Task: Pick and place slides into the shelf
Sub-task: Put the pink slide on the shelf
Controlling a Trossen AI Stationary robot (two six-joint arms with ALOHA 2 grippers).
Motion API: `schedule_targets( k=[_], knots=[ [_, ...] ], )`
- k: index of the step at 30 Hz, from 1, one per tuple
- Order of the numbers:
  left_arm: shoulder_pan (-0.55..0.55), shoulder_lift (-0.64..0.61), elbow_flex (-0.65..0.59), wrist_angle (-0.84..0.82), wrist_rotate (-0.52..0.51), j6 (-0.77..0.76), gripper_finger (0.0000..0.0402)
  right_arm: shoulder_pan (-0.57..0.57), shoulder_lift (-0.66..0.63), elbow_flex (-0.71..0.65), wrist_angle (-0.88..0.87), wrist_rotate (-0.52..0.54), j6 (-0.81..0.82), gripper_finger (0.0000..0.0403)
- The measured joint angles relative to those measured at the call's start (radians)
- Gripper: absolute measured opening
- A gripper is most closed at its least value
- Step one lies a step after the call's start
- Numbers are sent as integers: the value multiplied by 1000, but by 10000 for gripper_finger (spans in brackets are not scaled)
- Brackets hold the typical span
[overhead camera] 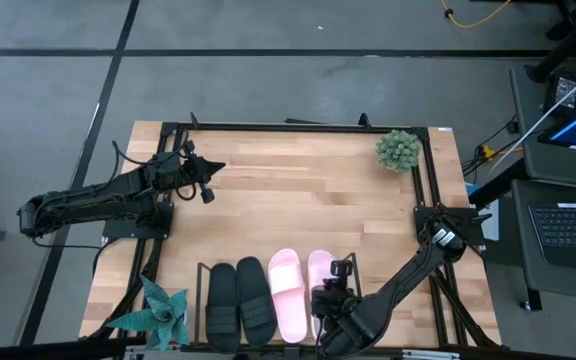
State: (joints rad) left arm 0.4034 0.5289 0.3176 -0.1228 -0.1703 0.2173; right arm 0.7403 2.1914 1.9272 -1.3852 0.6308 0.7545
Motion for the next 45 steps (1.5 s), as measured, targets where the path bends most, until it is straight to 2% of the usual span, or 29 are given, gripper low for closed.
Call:
schedule_targets(
  k=[8, 19, 36, 40, 45],
  knots=[
    [0, 0, 0, 0, 0, 0, 0, -6, -2, -89, 49, 5, -9, 61],
    [0, 0, 0, 0, 0, 0, 0, -6, -2, -95, 91, -3, -52, 80],
    [0, 0, 0, 0, 0, 0, 0, -5, -2, -95, 113, -8, -27, 213],
    [0, 0, 0, 0, 0, 0, 0, -5, -2, -95, 113, -8, -26, 231],
    [0, 0, 0, 0, 0, 0, 0, -5, 0, -61, 104, -9, -27, 236]
  ],
)
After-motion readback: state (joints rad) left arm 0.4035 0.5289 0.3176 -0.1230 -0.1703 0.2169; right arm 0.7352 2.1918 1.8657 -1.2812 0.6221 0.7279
